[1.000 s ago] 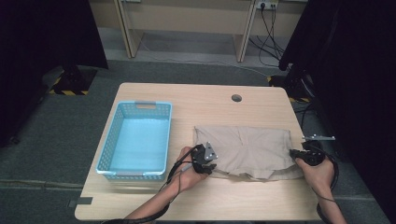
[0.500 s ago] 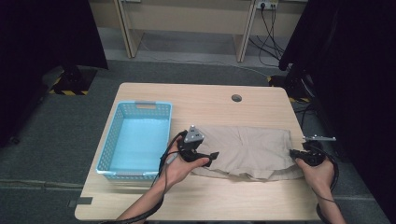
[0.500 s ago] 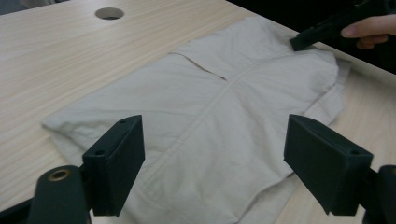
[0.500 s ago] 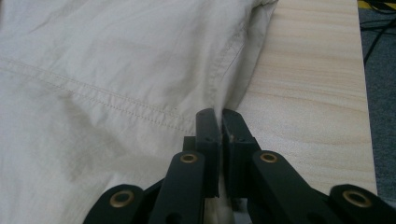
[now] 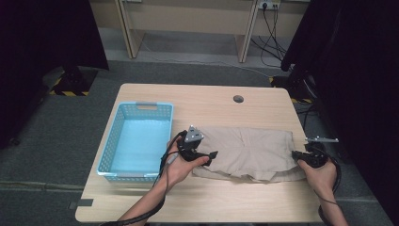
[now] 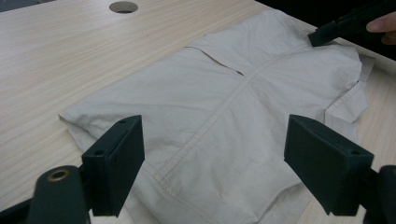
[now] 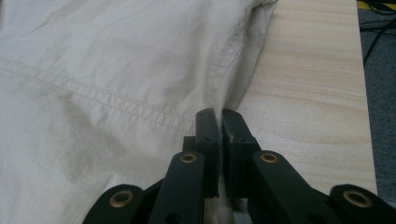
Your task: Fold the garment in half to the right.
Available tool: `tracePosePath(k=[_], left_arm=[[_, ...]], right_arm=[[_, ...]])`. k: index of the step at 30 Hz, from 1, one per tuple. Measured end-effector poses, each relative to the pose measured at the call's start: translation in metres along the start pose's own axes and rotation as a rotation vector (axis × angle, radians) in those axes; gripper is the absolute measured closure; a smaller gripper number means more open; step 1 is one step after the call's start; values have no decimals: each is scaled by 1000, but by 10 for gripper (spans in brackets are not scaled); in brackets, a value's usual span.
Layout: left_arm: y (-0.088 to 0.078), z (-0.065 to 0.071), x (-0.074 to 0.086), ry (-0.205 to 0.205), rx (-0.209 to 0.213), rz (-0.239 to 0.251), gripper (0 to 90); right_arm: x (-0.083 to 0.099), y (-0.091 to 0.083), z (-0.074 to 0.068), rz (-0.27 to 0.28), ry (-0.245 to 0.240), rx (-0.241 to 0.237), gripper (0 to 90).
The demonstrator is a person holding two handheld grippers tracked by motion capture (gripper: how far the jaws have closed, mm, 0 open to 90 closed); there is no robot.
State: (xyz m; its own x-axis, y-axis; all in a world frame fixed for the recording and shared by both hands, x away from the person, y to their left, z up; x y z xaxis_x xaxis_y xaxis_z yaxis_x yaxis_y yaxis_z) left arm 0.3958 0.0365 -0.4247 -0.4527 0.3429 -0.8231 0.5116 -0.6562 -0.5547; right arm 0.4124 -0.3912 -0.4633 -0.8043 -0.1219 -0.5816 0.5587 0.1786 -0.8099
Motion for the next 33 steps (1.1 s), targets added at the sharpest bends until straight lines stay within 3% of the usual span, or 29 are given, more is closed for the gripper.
tracePosePath(k=[7,14,20,22,27,33], left_arm=[[10,-5,-1,-4,-13,-24,194],[27,-16,2,-10,-73,-61,207],[44,-27,4,-30,-114,-113,218],[47,-29,6,-15,-136,-139,221],[51,-31,12,-22,-168,-188,224],[54,-34,20,-32,-170,-236,237]], right_arm=[[0,0,1,4,5,-7,862],[-1,0,1,-4,6,-4,863],[-1,1,1,-1,8,-4,861],[-1,0,1,-2,7,-5,861],[-1,1,1,1,-1,-4,860],[-1,1,1,0,-1,-3,859]])
Point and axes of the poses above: each handheld gripper's, and its own axes: y roughly forward along the jaws, x roughly out of its underside, z roughly to its right, the point moved 1 cm from there along y, roughly forward along the jaws, and after that the axes turned 2 degrees about -z, right-handed, at the moved point
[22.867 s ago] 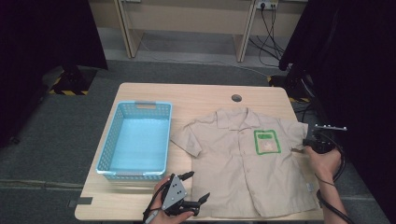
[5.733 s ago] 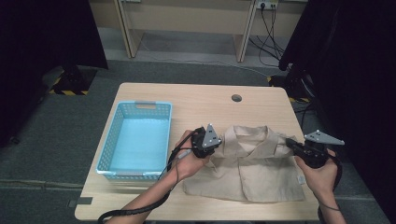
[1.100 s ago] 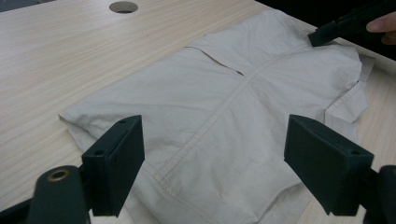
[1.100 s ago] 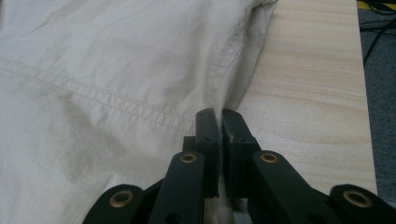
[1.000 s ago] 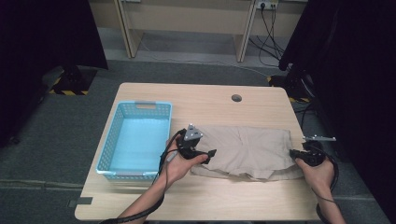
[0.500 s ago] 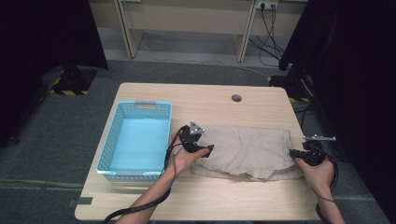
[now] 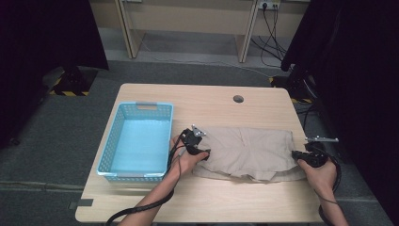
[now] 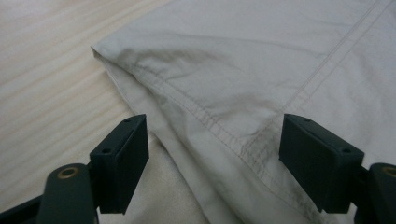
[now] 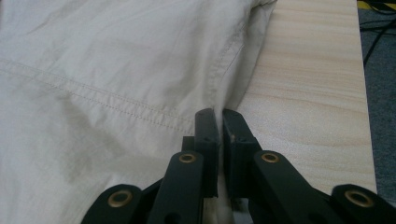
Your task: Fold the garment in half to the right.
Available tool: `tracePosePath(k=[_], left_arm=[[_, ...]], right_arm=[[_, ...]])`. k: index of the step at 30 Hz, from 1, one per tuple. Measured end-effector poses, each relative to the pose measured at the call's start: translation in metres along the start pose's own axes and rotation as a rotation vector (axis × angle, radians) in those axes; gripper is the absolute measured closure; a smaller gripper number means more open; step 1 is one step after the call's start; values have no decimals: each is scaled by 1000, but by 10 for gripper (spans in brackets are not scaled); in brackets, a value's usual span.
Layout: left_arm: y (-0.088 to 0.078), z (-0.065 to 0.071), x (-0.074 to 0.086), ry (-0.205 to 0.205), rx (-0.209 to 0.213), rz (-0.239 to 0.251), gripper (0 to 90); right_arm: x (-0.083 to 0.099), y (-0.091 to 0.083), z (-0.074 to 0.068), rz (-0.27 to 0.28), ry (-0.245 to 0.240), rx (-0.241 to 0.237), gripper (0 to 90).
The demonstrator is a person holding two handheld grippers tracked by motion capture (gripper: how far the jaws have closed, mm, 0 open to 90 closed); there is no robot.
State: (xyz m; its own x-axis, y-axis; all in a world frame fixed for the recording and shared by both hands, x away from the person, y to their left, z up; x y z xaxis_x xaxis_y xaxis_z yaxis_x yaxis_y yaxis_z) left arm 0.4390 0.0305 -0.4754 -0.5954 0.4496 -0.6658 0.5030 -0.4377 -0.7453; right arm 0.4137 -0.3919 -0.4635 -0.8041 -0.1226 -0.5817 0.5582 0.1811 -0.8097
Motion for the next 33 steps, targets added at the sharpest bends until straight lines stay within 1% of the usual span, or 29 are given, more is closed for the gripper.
tracePosePath(k=[1,2,3,5,6,7,11,13,16,19,21,22,23,24,26,27,28,30,33], left_arm=[[1,0,1,2,6,-7,250],[1,0,2,-5,10,-13,261],[2,0,2,-1,9,-11,264],[1,0,2,7,-1,-13,282],[1,0,2,5,-1,-12,294],[1,1,3,10,2,-9,315],[0,6,3,20,9,1,447],[0,7,3,12,10,6,489],[0,5,2,-15,10,8,570],[0,5,1,-49,28,10,679],[1,6,1,-59,38,15,747],[1,7,0,-61,45,16,778],[2,7,0,-63,49,19,803],[2,8,0,-61,52,20,819],[1,7,-1,-51,55,26,837],[-1,7,-1,-37,50,35,841],[-3,8,-2,-45,57,41,844],[-8,8,-5,-33,55,67,845],[-19,9,-12,-24,59,110,846]], right_arm=[[0,0,0,1,0,1,859],[0,0,0,1,0,1,858],[0,0,0,1,-4,1,859],[0,0,0,0,6,-1,858],[0,0,1,2,-7,1,857],[0,0,1,2,-6,1,857],[0,1,0,6,-3,2,856],[0,1,0,9,-3,4,855],[1,0,-1,8,4,4,854],[1,1,-1,11,0,5,854],[1,1,-2,10,0,8,854],[0,1,-1,12,-10,8,854],[0,1,-2,8,-9,10,854],[1,0,-4,3,7,10,855],[0,0,-3,3,-13,13,855],[0,1,-3,5,-17,14,855],[0,1,-3,6,-17,14,856],[0,1,-3,8,-25,16,856],[0,1,-4,9,-19,21,857]])
Point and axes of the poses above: each handheld gripper's, and its own axes: y roughly forward along the jaws, x roughly out of its underside, z roughly to its right, the point moved 1 cm from there along y, roughly forward along the jaws, and after that the axes turned 2 degrees about -z, right-handed, at the moved point
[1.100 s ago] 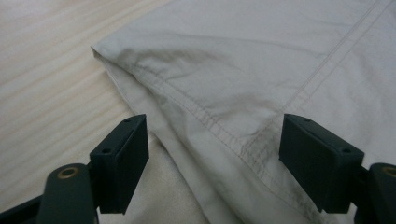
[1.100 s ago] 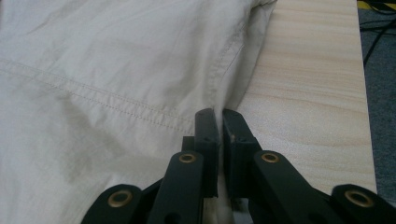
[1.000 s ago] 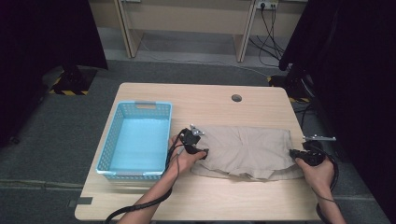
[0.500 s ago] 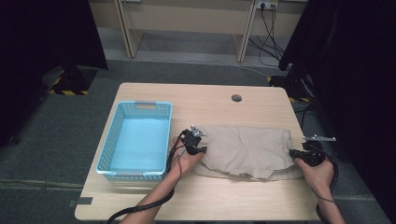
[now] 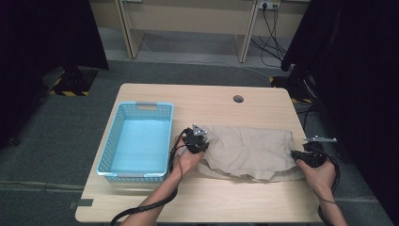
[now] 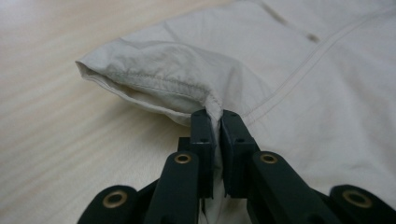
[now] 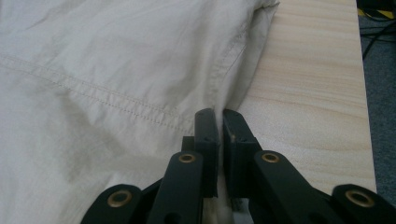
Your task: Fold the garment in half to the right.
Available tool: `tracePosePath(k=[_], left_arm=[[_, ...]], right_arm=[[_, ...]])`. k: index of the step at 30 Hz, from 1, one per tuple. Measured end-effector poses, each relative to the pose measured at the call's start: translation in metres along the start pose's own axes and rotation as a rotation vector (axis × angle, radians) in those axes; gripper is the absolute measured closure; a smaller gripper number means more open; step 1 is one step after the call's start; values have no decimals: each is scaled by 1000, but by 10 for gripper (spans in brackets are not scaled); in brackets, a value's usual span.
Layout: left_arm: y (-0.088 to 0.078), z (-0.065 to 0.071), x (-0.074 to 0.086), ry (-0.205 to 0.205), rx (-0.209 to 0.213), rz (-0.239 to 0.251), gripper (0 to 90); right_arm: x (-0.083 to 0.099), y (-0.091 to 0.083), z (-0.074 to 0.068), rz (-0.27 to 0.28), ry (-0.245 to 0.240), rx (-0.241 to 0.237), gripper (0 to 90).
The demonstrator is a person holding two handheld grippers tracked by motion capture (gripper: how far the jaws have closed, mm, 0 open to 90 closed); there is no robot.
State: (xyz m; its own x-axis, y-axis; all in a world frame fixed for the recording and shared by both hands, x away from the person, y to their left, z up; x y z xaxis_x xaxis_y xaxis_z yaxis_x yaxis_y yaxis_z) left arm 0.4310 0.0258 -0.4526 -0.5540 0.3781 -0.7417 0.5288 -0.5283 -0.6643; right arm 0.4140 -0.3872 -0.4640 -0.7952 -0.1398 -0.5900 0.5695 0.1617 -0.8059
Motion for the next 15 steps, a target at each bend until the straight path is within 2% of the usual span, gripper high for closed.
tracePosePath(k=[10,15], left_arm=[[-27,10,-29,38,9,102,847],[-33,13,-40,63,0,119,847]], right_arm=[[-2,2,-6,3,-23,4,858],[-4,4,-11,5,-33,-3,859]])
Point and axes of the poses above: each handheld gripper's, and its own axes: y roughly forward along the jaws, x roughly out of its underside, z roughly to its right, the point moved 1 cm from there along y, roughly forward along the jaws, and after that the axes turned 2 degrees about -z, right-handed, at the moved point
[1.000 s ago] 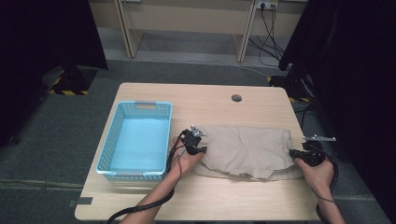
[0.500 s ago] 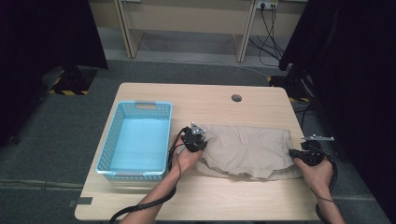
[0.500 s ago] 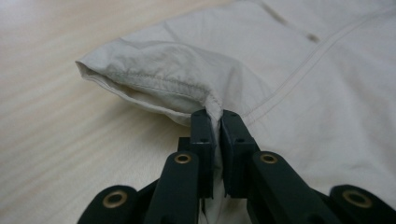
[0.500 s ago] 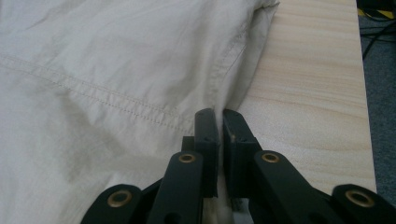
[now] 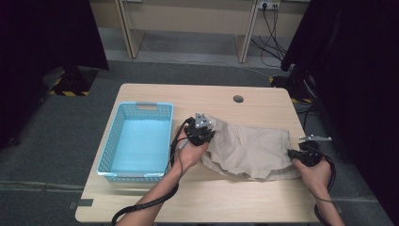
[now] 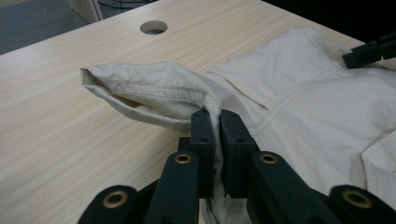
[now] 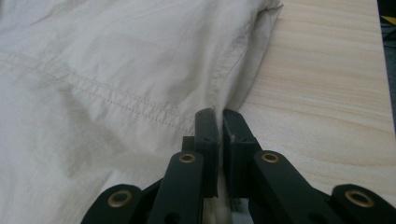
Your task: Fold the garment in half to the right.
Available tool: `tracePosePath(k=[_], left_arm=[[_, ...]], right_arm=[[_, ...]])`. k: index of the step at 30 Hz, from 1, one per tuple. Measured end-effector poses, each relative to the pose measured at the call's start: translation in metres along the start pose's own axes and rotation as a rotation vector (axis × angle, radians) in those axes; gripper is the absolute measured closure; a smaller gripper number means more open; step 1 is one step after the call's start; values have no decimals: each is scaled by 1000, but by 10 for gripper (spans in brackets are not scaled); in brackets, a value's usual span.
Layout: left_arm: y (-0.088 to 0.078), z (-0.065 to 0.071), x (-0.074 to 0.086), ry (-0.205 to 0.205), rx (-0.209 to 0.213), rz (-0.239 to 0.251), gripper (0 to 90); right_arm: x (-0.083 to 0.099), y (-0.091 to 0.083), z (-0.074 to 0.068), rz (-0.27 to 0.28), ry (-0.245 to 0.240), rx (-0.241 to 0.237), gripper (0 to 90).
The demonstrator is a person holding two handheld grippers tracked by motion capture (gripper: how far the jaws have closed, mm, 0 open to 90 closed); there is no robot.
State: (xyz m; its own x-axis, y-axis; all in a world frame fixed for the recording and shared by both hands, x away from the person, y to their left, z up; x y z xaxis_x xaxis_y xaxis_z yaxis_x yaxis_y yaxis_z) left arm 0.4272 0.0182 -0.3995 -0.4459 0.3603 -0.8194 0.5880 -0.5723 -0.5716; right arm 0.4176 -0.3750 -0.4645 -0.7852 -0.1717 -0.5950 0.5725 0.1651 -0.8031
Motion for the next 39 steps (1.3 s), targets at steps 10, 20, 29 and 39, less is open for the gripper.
tracePosePath(k=[10,20,29,39], left_arm=[[-4,-5,-8,17,-7,-1,853],[-9,-8,-13,33,-16,17,852],[-14,-9,-19,50,-25,24,849],[-18,-9,-24,78,-25,35,855]], right_arm=[[-4,3,-9,-1,8,-20,859],[-8,7,-17,-3,5,-30,860],[-11,10,-25,-1,-4,-41,860],[-13,13,-33,4,-9,-54,860]])
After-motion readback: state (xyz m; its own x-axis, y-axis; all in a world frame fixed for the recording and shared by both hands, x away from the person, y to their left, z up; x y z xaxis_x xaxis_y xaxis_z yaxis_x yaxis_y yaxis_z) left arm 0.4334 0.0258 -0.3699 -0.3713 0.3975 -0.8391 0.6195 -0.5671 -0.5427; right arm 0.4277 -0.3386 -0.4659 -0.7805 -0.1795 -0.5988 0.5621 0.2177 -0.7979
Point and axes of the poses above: each handheld gripper's, and its own axes: y roughly forward along the jaws, x roughly out of its underside, z roughly to its right, the point moved 1 cm from there along y, roughly forward along the jaws, and after that the axes turned 2 degrees about -z, right-handed, at the moved point
